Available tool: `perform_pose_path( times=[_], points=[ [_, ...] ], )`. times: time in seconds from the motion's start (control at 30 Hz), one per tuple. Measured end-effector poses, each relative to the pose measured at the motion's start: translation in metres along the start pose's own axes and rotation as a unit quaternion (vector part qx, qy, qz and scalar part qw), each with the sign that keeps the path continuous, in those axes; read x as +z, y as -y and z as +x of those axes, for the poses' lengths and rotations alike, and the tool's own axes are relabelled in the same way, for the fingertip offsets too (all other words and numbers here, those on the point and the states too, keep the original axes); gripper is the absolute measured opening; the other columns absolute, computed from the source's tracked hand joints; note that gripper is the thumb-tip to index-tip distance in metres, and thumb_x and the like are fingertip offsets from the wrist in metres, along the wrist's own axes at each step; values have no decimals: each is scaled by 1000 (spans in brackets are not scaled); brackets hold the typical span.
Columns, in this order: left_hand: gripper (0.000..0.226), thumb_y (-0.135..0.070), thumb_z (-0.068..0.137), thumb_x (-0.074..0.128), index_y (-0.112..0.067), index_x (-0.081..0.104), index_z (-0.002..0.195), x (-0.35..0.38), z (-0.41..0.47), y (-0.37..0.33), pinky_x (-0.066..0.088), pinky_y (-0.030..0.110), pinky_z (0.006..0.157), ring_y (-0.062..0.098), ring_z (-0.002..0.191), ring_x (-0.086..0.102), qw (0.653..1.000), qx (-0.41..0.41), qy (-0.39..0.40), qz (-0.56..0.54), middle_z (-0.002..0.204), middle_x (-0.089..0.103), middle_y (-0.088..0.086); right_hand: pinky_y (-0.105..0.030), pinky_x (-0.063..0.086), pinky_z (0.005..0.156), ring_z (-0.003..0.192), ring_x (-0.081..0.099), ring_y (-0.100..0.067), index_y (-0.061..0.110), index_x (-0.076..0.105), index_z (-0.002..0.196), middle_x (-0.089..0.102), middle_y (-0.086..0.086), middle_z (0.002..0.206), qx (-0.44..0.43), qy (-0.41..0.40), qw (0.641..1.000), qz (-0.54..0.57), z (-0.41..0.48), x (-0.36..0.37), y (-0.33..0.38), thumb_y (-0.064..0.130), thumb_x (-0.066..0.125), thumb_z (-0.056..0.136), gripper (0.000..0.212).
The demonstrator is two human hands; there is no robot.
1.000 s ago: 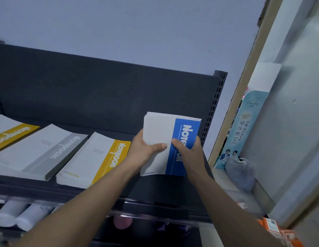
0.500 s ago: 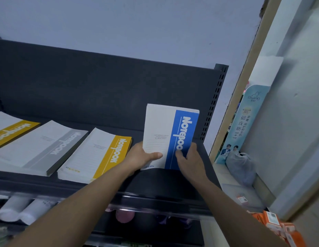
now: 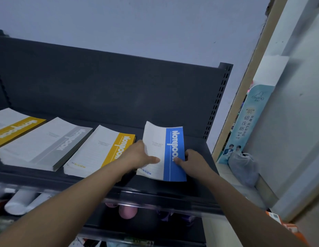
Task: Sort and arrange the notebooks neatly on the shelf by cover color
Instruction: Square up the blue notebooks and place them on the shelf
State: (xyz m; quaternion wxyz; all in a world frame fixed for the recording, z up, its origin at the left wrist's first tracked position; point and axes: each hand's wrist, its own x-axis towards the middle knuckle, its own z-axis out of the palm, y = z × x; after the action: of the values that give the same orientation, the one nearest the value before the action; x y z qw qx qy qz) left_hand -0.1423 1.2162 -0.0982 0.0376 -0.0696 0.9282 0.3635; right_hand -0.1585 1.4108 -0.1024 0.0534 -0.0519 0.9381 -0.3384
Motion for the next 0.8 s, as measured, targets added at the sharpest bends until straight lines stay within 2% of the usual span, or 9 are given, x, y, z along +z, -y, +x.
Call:
perform_pose_path(
  times=[0.1, 0.2, 0.27, 0.43, 0.57, 0.7, 0.8],
  points=[
    [59, -42, 90, 62, -11, 39, 135, 2, -7, 0, 48, 27, 68, 18, 95, 55, 998, -19, 15, 63, 126, 57, 5, -23, 40, 61, 89, 56, -16, 21, 45, 78, 57, 2, 97, 17, 29, 999, -2, -4, 1, 0, 36, 62, 91, 25],
    [54, -32, 100, 44, -6, 27, 144, 4, -10, 0, 48, 23, 59, 23, 92, 60, 994, -24, 43, 94, 125, 55, 11, -24, 41, 63, 89, 56, -17, 22, 42, 74, 56, 0, 97, 31, 45, 998, -24, -6, 3, -1, 36, 62, 91, 30],
    [52, -31, 101, 42, -5, 28, 144, 5, -13, -1, 49, 25, 59, 23, 89, 61, 992, -24, 43, 117, 126, 55, 12, -27, 43, 69, 90, 56, -18, 22, 41, 75, 58, -3, 101, 37, 50, 997, -38, -6, 4, -2, 37, 62, 90, 30],
    [49, -38, 99, 46, -5, 41, 135, 9, -12, -2, 43, 28, 79, 24, 110, 57, 982, -10, 18, 189, 129, 52, 11, -30, 47, 81, 104, 60, -21, 16, 46, 97, 61, -5, 119, 37, 52, 996, -55, -9, 2, -1, 37, 61, 91, 26],
    [48, -36, 98, 47, -5, 42, 135, 13, -12, -5, 45, 29, 85, 25, 112, 56, 977, -4, 2, 213, 132, 50, 12, -32, 49, 85, 110, 60, -22, 12, 49, 117, 59, -5, 127, 39, 73, 994, -75, -10, 1, 2, 37, 59, 92, 37],
    [44, -35, 98, 47, -5, 50, 130, 13, -11, -8, 48, 32, 89, 26, 111, 57, 963, -10, -5, 270, 128, 53, 12, -34, 53, 79, 99, 63, -23, 12, 46, 119, 59, -6, 123, 47, 82, 990, -109, -7, 0, 2, 44, 60, 90, 45],
    [38, -28, 97, 48, -5, 54, 128, 16, -8, -9, 51, 34, 91, 27, 109, 58, 952, -19, 0, 305, 125, 53, 12, -30, 52, 65, 74, 63, -19, 17, 44, 104, 62, -4, 107, 45, 93, 983, -150, -5, -3, 2, 48, 59, 89, 37]
  ],
)
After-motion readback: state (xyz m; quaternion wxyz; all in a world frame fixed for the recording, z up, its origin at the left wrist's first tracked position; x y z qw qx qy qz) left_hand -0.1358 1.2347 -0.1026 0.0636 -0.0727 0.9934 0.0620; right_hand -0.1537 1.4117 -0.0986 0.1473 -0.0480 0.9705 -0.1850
